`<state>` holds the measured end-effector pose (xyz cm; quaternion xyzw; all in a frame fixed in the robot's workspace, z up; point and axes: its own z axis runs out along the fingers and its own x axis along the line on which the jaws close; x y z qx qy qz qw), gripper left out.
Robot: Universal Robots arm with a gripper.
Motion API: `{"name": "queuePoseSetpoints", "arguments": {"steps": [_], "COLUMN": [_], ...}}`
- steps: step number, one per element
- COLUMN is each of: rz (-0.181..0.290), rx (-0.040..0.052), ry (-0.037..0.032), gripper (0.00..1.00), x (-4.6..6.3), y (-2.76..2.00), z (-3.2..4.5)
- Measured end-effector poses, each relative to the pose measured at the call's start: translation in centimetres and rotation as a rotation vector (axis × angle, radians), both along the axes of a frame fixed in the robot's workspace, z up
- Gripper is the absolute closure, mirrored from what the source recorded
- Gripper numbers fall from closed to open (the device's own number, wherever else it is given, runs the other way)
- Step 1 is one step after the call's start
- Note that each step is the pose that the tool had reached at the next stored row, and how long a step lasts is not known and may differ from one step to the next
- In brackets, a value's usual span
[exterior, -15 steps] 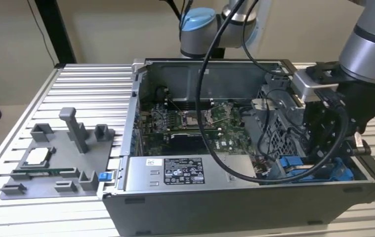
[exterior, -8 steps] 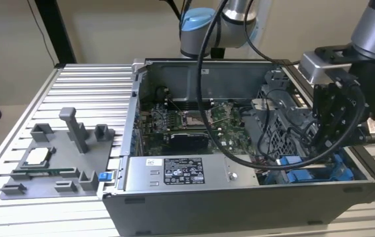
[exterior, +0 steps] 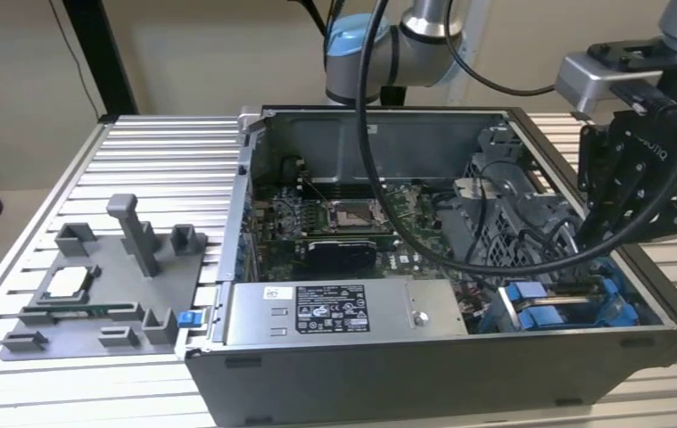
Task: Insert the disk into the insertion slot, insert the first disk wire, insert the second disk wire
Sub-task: 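Insert the second disk wire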
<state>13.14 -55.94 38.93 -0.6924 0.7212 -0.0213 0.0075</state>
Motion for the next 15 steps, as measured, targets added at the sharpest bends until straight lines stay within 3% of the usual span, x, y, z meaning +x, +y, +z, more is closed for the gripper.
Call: {"name": "queuePoseSetpoints", "arguments": {"steps": [15], "rz": [0.0], "rx": [-0.0002], "ry": [0.0046], "gripper": [0.0], "x": [0.0], "y": [0.0], "z": [0.01]}}
